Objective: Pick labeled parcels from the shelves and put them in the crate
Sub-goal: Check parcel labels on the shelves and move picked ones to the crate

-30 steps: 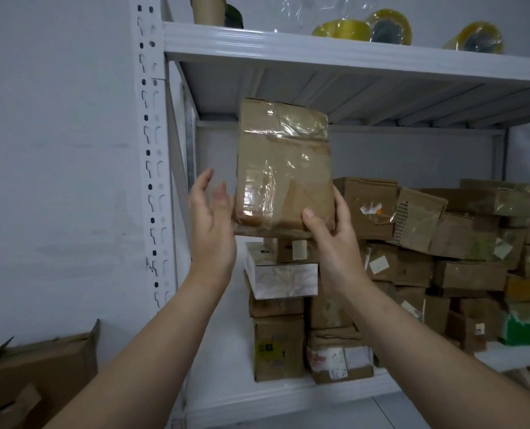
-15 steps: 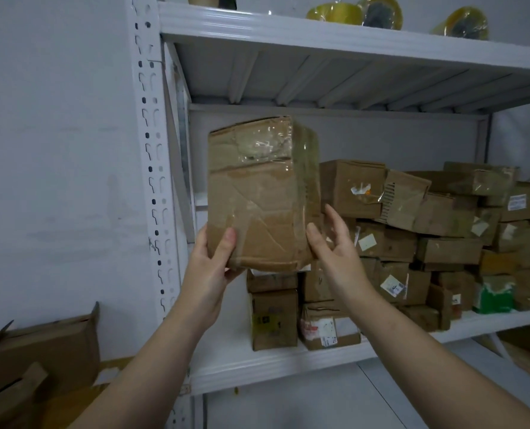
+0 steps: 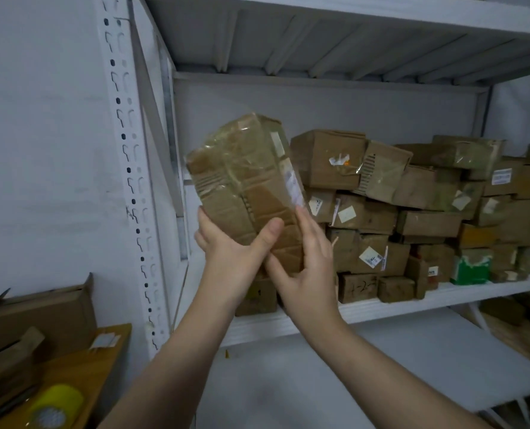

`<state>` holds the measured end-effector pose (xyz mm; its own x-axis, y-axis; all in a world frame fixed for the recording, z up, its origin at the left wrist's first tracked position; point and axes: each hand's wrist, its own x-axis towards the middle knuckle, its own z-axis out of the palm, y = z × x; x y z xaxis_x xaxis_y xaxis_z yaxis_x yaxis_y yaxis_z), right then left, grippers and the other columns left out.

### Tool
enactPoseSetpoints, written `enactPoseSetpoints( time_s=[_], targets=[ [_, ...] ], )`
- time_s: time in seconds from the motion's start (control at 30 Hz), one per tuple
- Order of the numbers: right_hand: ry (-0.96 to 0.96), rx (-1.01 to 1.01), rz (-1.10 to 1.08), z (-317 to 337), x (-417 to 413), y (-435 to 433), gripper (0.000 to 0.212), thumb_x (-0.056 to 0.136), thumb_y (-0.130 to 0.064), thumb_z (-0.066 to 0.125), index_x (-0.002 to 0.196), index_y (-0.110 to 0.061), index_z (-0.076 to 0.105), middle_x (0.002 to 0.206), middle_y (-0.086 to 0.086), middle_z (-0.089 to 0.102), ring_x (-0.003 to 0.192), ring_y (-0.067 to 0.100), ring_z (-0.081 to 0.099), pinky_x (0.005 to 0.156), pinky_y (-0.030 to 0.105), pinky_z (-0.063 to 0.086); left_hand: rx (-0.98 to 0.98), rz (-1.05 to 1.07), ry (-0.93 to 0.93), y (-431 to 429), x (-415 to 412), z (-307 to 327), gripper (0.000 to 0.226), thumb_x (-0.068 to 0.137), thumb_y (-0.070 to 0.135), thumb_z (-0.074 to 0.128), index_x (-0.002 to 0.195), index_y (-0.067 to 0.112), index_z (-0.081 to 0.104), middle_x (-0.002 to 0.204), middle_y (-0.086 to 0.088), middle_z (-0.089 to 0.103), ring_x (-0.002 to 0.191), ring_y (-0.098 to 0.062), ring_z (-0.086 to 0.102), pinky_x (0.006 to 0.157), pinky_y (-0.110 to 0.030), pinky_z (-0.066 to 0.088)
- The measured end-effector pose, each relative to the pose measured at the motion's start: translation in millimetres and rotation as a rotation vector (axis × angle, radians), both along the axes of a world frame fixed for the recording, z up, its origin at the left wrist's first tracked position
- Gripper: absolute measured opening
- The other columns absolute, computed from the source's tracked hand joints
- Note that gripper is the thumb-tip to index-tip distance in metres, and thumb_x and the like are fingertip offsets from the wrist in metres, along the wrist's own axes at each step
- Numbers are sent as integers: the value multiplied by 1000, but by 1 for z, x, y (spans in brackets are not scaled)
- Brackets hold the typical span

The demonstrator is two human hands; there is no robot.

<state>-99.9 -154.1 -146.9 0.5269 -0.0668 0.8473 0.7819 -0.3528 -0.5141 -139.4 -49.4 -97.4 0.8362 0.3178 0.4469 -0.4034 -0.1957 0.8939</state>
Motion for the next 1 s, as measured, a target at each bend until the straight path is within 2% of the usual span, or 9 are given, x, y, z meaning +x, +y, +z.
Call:
enactPoseSetpoints(
  time_s=[0.13, 0.23, 0.37, 0.43, 0.5, 0.6, 0.73, 0.9, 1.0],
  targets=[
    [-90, -270, 12, -14, -12, -5, 79, 79, -49, 53, 146, -49, 9, 156, -16, 9, 147, 17, 0, 116, 54, 8, -13, 16, 76, 3, 3, -2, 147, 33, 76, 63, 147, 32, -19, 154, 4, 5, 140, -22, 22, 109, -50, 33],
    [-72, -430, 18, -19, -13, -16, 79, 82, -51, 48, 147, -49, 3, 157, -21, 0, 147, 15, -9, 114, 61, -2, -14, -8, 72, 9, 9, -6, 142, 34, 78, 70, 149, 37, -3, 153, -2, 20, 138, -22, 29, 109, -48, 33],
    [-122, -311, 20, -10, -6, -38, 56, 89, -46, 47, 143, -34, 36, 150, -13, 31, 138, 17, 27, 111, 52, 25, -170, -124, -56, 21, 16, -17, 89, 56, 49, 78, 133, 33, 34, 124, 4, 60, 108, -16, 62, 86, -35, 51],
    [44, -135, 47, 1, -1, -50, 58, 87, -49, 56, 138, -45, 31, 151, -9, 27, 137, 13, 25, 112, 42, 23, -247, -205, -56, 25, 18, -25, 91, 60, 39, 74, 140, 33, 31, 121, -1, 63, 101, -20, 66, 84, -38, 54],
    [324, 11, 277, 7, 1, -59, 71, 82, -46, 69, 136, -48, 23, 151, -7, 26, 137, 11, 30, 110, 36, 31, -274, -247, -74, 26, 18, -33, 98, 57, 39, 74, 143, 32, 28, 118, -3, 64, 100, -23, 67, 85, -42, 54],
    [543, 67, 540, 0, 4, -69, 71, 80, -38, 67, 139, -41, 27, 136, -5, 51, 116, 7, 56, 84, 22, 53, -301, -297, -89, 24, 17, -42, 98, 54, 38, 72, 143, 27, 31, 114, -3, 66, 100, -24, 67, 84, -42, 53],
    [541, 75, 546, -14, 4, -70, 69, 71, -50, 65, 133, -45, 38, 124, -9, 62, 111, 7, 61, 87, 28, 53, -279, -340, -78, 23, 19, -49, 92, 57, 36, 70, 140, 21, 35, 110, -4, 68, 97, -23, 68, 76, -36, 54],
    [489, 115, 540, -16, -2, -70, 51, 73, -43, 67, 116, -55, 42, 127, -9, 56, 112, 4, 58, 81, 20, 53, -213, -263, -44, 22, 15, -49, 28, 90, 21, 58, 118, 21, 58, 102, 1, 73, 94, -20, 68, 71, -28, 54],
    [436, 151, 503, -17, -4, -69, 48, 82, -29, 68, 115, -53, 42, 119, -20, 56, 108, -5, 57, 87, 21, 51, -129, -189, -97, 21, 8, -50, 25, 95, 19, 51, 118, 14, 62, 101, 4, 73, 93, -12, 68, 70, -19, 53]
  ],
)
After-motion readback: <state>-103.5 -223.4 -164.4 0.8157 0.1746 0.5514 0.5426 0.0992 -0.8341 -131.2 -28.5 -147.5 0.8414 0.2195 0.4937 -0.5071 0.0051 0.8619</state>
